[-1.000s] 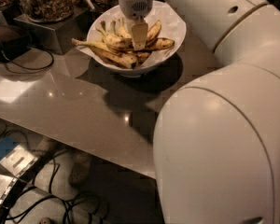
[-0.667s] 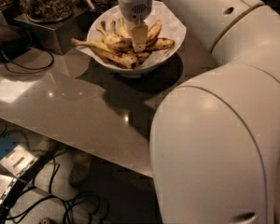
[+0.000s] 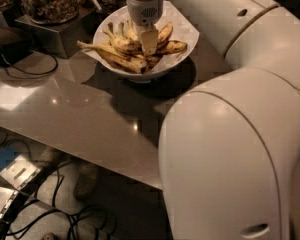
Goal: Pick banana from white bowl
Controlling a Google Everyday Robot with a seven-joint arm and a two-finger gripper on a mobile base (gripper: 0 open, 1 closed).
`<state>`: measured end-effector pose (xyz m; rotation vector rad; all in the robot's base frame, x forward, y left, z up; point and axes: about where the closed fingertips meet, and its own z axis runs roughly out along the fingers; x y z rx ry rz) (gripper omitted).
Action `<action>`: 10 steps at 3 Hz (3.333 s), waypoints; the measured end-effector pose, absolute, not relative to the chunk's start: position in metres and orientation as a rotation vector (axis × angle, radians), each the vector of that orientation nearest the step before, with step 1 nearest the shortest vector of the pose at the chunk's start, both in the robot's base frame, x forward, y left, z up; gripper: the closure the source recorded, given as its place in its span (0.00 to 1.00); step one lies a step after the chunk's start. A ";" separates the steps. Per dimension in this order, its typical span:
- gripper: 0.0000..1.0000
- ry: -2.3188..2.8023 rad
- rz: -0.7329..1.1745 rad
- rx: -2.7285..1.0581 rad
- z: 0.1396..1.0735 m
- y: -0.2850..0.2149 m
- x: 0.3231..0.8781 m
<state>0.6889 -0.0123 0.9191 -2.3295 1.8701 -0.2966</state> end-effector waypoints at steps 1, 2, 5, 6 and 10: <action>0.89 1.865 -0.315 -2.327 0.918 -0.012 0.686; 1.00 1.865 -0.316 -2.327 0.918 -0.012 0.686; 1.00 1.905 -0.364 -2.156 0.968 -0.036 0.661; 1.00 1.916 -0.354 -2.136 0.973 -0.045 0.639; 1.00 1.937 -0.270 -2.142 0.973 -0.065 0.533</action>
Offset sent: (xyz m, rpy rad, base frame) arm -0.0021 0.0001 -0.0006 -0.0044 -0.0102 0.0010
